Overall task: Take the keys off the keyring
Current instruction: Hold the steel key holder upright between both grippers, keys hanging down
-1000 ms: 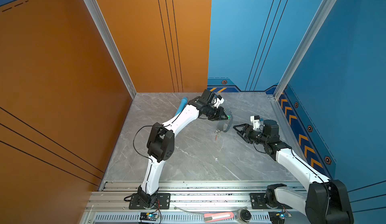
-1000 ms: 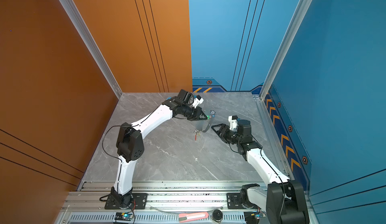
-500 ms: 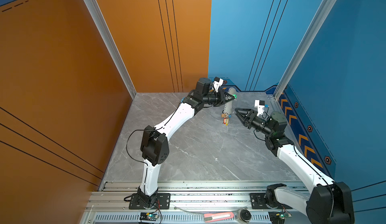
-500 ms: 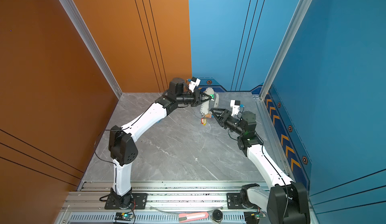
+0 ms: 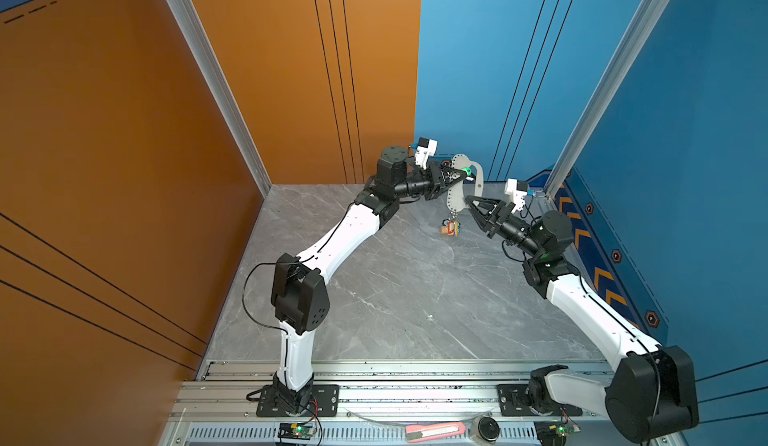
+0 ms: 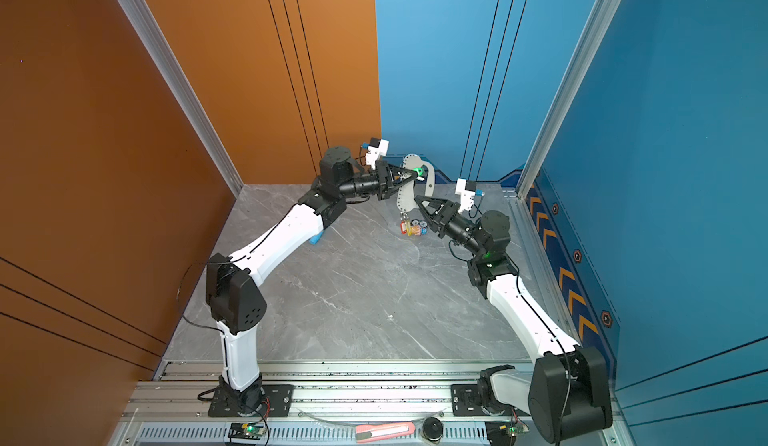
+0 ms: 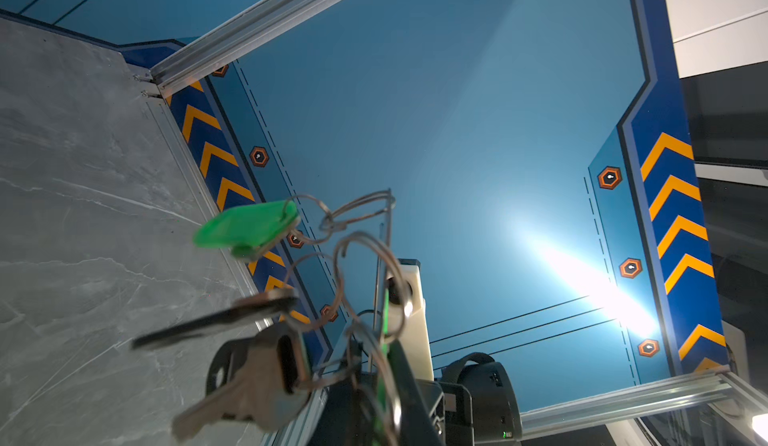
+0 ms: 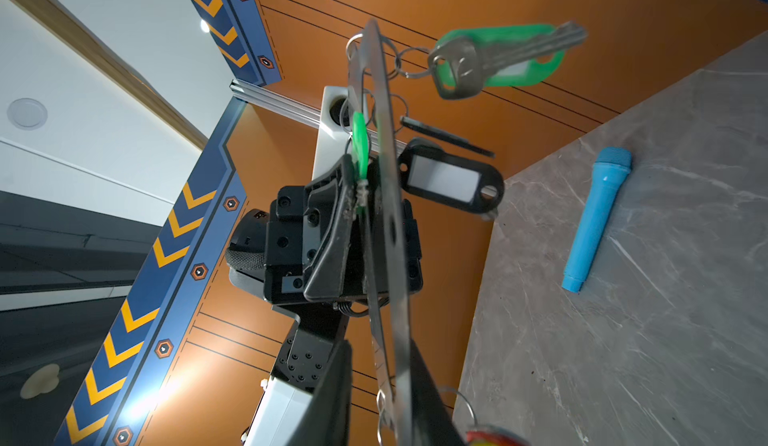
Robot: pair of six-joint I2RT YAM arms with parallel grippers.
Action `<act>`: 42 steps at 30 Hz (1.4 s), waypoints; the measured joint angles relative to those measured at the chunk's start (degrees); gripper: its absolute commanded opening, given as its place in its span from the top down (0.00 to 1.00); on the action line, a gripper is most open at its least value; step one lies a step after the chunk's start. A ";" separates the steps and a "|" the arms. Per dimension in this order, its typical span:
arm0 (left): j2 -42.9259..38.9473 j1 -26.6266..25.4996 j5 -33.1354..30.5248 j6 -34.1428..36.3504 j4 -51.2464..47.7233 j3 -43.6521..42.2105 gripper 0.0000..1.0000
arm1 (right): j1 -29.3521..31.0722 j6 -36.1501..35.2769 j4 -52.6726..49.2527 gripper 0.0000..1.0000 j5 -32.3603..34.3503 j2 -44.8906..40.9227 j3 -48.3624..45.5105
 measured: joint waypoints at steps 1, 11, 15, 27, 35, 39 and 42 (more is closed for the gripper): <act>-0.28 0.00 0.13 -0.35 0.39 0.00 0.92 | 0.17 0.42 0.44 0.96 0.00 0.37 0.48; -1.88 0.44 0.20 -2.01 2.56 -0.07 0.67 | 1.25 0.92 0.66 1.00 -0.26 0.81 4.55; -2.14 0.85 0.13 -1.79 2.56 -0.85 0.52 | 1.25 0.92 -0.31 1.00 0.28 0.74 4.87; -13.66 5.22 -2.54 6.82 -2.67 -11.56 0.33 | 1.20 -4.76 -16.22 1.00 5.31 -2.21 9.55; -23.67 5.31 -7.04 24.98 -14.58 -19.61 0.35 | 1.27 -5.77 -24.59 1.00 9.88 -2.67 10.10; -26.49 4.24 -9.14 33.53 -16.96 -24.39 0.39 | 1.68 -5.07 -26.21 1.00 11.32 -2.67 10.40; -27.06 2.67 -11.06 39.06 -18.25 -26.60 0.40 | 2.43 -4.92 -28.70 1.00 12.61 -2.67 11.52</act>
